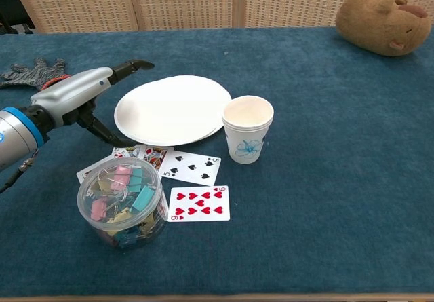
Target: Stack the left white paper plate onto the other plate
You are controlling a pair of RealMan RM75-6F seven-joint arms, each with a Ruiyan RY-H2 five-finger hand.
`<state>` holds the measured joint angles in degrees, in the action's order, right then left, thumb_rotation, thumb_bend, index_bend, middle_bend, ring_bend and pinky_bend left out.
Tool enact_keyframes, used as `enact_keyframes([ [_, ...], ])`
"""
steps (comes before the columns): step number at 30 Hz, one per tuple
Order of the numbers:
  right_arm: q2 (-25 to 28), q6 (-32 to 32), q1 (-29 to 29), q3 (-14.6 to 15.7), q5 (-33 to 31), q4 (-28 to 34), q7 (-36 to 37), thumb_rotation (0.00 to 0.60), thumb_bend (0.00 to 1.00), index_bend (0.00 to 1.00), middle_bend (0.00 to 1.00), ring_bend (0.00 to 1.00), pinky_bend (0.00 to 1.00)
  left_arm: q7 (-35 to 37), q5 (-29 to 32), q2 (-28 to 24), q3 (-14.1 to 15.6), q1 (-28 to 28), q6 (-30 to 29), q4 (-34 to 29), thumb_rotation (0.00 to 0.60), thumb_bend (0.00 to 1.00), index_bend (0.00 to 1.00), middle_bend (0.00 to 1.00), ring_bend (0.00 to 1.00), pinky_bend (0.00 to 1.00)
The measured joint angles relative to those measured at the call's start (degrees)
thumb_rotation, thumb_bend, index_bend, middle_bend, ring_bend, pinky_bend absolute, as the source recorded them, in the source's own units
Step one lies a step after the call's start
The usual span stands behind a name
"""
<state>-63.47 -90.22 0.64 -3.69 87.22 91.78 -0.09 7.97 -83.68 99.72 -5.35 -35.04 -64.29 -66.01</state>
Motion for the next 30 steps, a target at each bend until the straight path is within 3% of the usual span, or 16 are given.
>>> enact_keyframes([
  [8, -0.1, 0.1, 0.0, 0.0, -0.1, -0.1, -0.1, 0.600, 0.00, 0.00, 0.00, 0.00, 0.00, -1.8, 1.3, 2.7, -1.0, -0.8, 1.1, 1.4, 0.600, 0.11, 0.00, 0.00, 0.00, 0.00],
  [20, -0.2, 0.2, -0.1, -0.1, -0.3, -0.4, 0.1, 0.600, 0.00, 0.00, 0.00, 0.00, 0.00, -6.3, 5.5, 6.0, -5.0, -4.2, 5.0, 5.4, 0.600, 0.11, 0.00, 0.00, 0.00, 0.00],
  [30, 0.0, 0.0, 0.0, -0.1, -0.2, -0.3, 0.3, 0.600, 0.00, 0.00, 0.00, 0.00, 0.00, -5.8, 4.9, 3.0, -3.8, -3.0, 4.2, 1.4, 0.600, 0.11, 0.00, 0.00, 0.00, 0.00],
])
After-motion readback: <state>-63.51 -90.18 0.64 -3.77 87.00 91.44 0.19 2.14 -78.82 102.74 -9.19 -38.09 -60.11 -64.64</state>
